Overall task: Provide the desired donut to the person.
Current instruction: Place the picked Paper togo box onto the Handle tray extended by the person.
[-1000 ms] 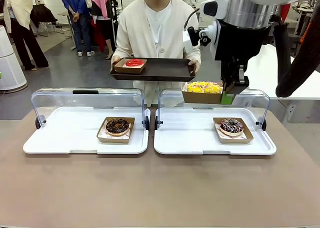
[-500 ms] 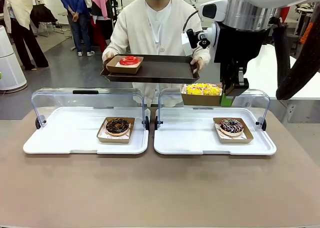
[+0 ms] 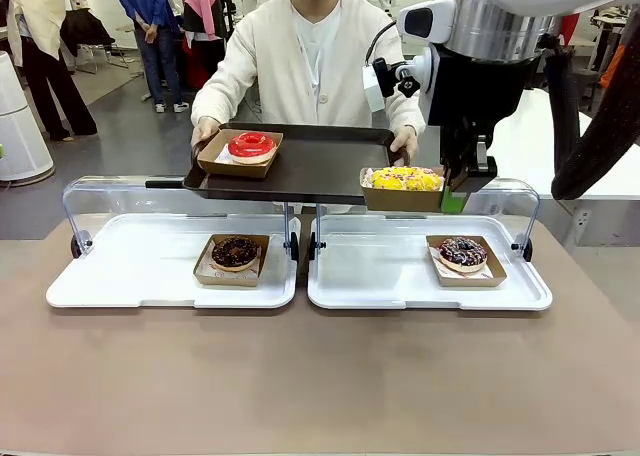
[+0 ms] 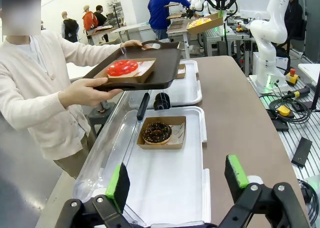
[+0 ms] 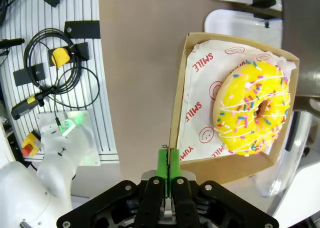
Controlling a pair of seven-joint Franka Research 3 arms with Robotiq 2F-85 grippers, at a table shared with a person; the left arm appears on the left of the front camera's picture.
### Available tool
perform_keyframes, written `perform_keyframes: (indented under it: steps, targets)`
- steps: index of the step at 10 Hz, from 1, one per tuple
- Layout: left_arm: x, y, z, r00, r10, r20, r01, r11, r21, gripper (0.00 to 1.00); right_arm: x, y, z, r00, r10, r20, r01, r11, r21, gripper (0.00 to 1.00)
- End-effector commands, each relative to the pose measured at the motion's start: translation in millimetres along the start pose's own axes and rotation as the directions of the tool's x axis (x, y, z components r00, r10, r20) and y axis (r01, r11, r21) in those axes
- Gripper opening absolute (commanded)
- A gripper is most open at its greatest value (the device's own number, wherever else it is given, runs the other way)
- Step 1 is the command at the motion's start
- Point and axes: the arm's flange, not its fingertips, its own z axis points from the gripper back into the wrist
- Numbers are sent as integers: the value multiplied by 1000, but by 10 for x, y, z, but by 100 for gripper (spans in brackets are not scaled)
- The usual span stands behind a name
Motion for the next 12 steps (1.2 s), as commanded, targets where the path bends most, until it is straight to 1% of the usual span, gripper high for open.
perform_keyframes:
  steps: [1, 7, 8, 10, 12]
  targets:
    - [25, 2, 15, 1000, -1, 13, 1, 1000, 2, 100, -24, 38, -21, 1000, -7, -7, 7, 1000, -10, 0]
    - [25, 2, 15, 1000, -1, 13, 1, 1000, 2, 100, -24, 38, -21, 1000, -7, -7, 7, 1000, -10, 0]
    - [25, 2, 15, 1000, -1, 13, 1, 1000, 2, 100, 0, 0, 0, 1000, 0, 0, 0, 1000, 0, 2]
    - [25, 2, 15, 1000, -1, 13, 1, 1000, 2, 100, 128, -249, 280, 1000, 16, 0, -16, 998, -59, 2]
    - [25, 2, 15, 1000, -1, 13, 1, 1000, 2, 100, 190, -607, 477, 995, 83, 60, -78, 994, -82, 2]
